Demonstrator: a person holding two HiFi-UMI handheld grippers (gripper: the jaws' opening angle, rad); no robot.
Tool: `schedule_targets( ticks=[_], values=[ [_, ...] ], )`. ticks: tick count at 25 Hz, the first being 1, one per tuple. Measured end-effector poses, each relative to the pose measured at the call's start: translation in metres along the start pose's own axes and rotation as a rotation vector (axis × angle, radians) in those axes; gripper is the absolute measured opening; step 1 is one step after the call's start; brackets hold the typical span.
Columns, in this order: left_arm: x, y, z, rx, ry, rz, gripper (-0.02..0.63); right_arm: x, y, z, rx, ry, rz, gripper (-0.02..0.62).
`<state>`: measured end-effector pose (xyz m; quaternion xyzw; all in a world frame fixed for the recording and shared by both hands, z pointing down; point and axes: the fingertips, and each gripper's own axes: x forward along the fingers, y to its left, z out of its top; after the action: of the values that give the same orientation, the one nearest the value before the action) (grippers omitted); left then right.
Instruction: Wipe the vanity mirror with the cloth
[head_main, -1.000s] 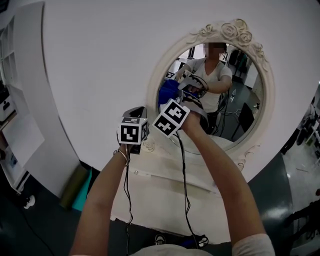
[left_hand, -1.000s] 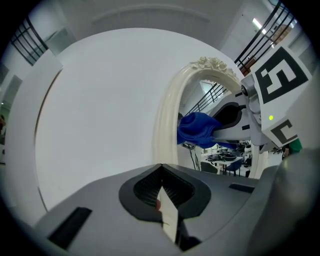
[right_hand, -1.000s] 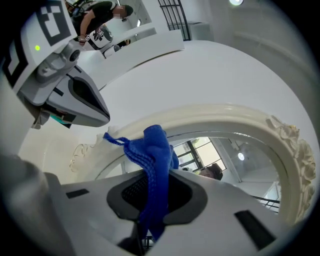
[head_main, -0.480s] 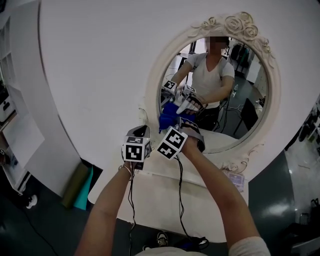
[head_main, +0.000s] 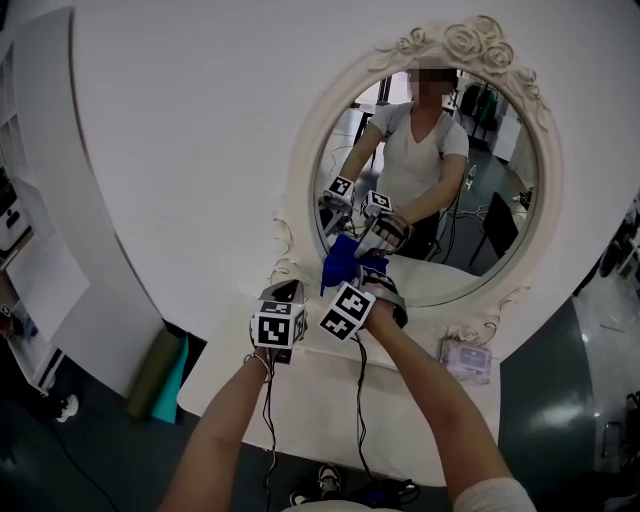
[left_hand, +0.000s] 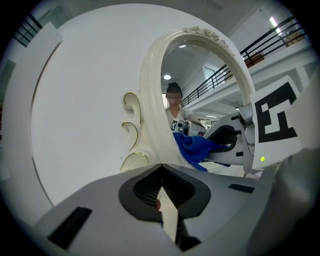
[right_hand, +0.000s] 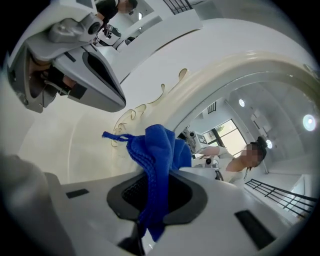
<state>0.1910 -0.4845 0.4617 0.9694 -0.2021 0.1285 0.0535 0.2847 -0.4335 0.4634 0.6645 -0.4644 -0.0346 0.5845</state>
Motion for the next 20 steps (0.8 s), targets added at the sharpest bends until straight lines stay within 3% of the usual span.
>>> schedule_targets(
  ticks=[5,9,20],
  values=[
    [-0.006,0.000,0.018,0.012,-0.024,0.009,0.005,-0.017,-0.017,0.000,0.037,-0.030,0.008,0.066],
    [-0.011,-0.009,0.058,0.034,-0.074,0.000,0.005,-0.049,-0.061,0.002,0.050,-0.053,-0.050,0.066],
    [-0.041,-0.072,0.250,0.140,-0.313,-0.032,0.006,-0.187,-0.254,0.014,0.012,-0.082,-0.374,0.066]
  ],
)
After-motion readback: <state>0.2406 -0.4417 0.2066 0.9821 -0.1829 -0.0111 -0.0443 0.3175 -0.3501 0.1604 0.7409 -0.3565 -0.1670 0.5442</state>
